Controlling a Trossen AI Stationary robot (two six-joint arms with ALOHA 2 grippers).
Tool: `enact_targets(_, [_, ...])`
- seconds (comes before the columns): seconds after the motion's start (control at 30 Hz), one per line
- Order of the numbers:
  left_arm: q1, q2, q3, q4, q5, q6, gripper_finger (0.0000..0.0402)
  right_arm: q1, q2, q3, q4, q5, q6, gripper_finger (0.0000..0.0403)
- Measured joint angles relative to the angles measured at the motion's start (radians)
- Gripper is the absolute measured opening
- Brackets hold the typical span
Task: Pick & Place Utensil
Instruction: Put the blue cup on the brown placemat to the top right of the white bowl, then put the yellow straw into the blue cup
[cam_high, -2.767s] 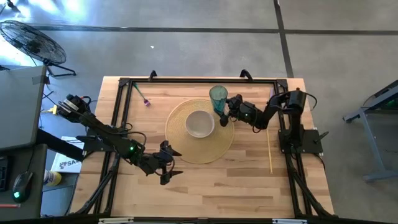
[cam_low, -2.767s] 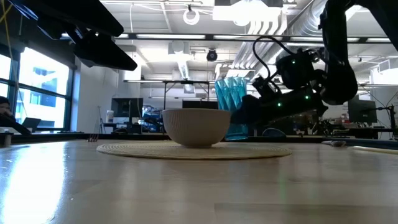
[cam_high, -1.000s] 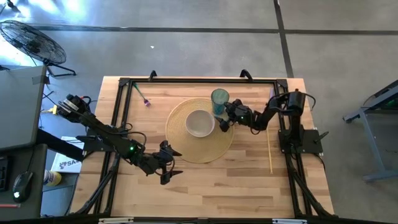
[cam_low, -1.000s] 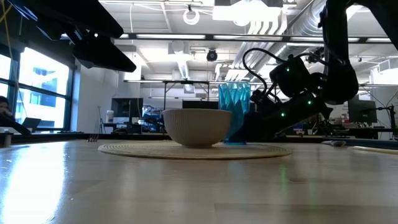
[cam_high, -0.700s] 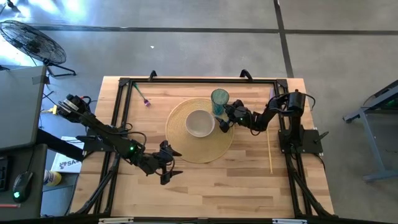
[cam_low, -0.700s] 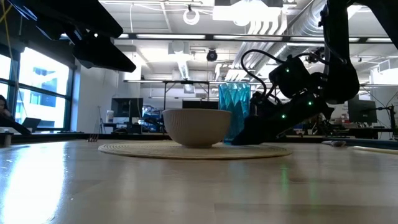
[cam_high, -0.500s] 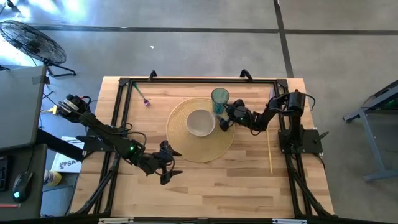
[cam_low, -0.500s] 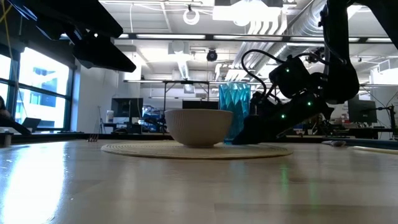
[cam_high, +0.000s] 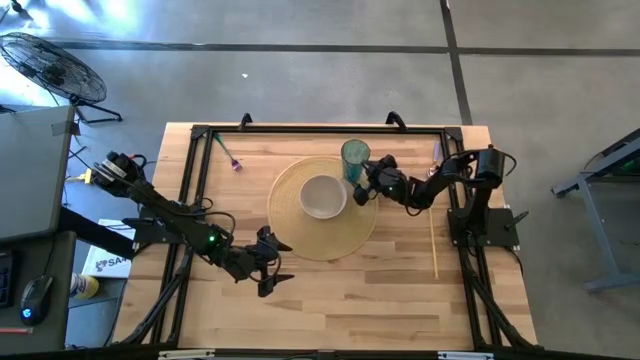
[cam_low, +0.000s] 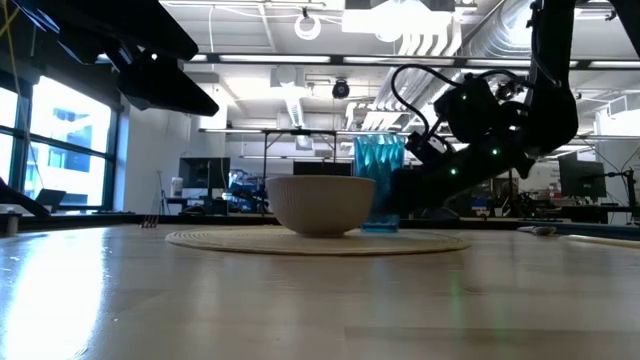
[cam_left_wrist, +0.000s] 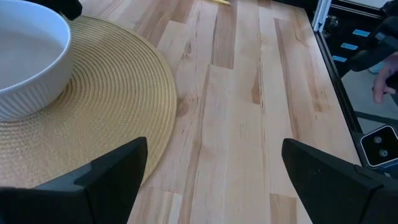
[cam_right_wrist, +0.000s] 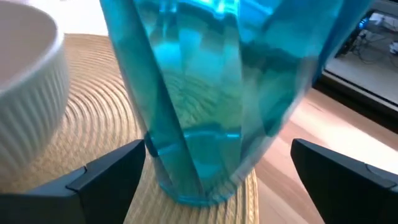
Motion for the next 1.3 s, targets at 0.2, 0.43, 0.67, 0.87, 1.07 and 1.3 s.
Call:
enact_targets(0.2, [0.0,0.0,0.0,-0.001,0.0,-0.003,0.0367,0.0,0.0,0.0,-0.041,-0.005,0.0,0.0397])
enact_targets(0.43, [0.0,0.0,0.0,0.002,0.0,-0.004,0.0367,0.004,-0.038,0.0,-0.143,-0.024,0.02,0.0397])
enact_targets(0.67, [0.0,0.0,0.0,0.001,-0.003,-0.004,0.0367,0.06,-0.201,0.0,-0.442,-0.023,0.056,0.0397])
enact_targets(0.87, [-0.001,0.0,0.0,0.023,-0.043,-0.011,0.0367,0.127,-0.374,0.0,-0.728,-0.02,0.148,0.0397])
enact_targets(1.07, [-0.001,0.0,0.0,0.026,-0.109,0.004,0.0367,0.188,-0.558,0.0,-1.007,-0.027,0.324,0.0397])
enact_targets(1.3, [0.0,0.0,-0.001,0.019,-0.108,0.016,0.0367,0.215,-0.704,0.0,-1.365,-0.154,0.704,0.0384])
